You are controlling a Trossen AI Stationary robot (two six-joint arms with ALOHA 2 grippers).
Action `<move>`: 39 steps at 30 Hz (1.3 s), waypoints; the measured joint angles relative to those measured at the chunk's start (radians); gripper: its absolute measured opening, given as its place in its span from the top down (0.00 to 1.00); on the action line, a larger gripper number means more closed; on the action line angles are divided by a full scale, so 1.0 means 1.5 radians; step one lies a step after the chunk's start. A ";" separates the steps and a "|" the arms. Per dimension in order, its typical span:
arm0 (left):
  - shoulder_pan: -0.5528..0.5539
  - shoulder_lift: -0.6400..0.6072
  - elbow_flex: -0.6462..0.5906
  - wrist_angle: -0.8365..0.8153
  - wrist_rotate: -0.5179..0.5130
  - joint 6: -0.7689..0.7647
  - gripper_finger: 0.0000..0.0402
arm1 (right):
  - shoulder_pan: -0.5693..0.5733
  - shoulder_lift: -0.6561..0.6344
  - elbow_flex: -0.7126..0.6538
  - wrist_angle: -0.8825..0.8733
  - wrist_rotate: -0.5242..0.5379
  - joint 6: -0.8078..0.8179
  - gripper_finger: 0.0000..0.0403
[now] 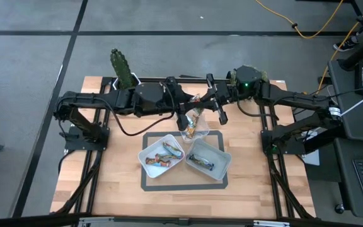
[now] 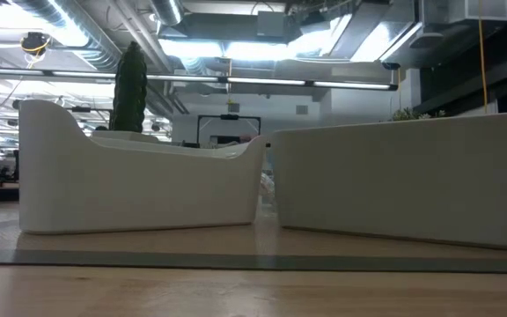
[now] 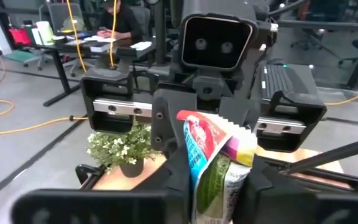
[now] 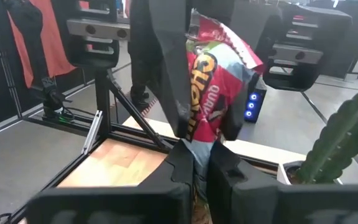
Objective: Pick and place Granola Bars by type
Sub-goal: Put the red granola bar into the white bin
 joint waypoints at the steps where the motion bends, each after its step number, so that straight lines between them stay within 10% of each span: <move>1: 0.000 0.000 0.000 -0.002 0.001 -0.001 0.88 | 0.000 0.000 0.000 0.000 0.000 0.000 0.94; 13: -0.006 -0.002 0.002 -0.020 0.005 -0.002 0.92 | 0.000 -0.053 -0.002 -0.036 0.010 0.014 0.66; 21: -0.037 -0.021 0.001 -0.111 0.005 -0.044 0.93 | 0.000 -0.177 0.000 -0.251 0.171 0.000 0.46; 30: -0.154 -0.080 0.001 -0.374 0.078 -0.258 0.93 | 0.000 -0.291 -0.001 -0.577 0.322 0.104 0.45; 39: -0.198 -0.064 0.001 -0.525 0.062 -0.412 0.93 | 0.000 -0.302 -0.001 -0.565 0.353 0.084 0.46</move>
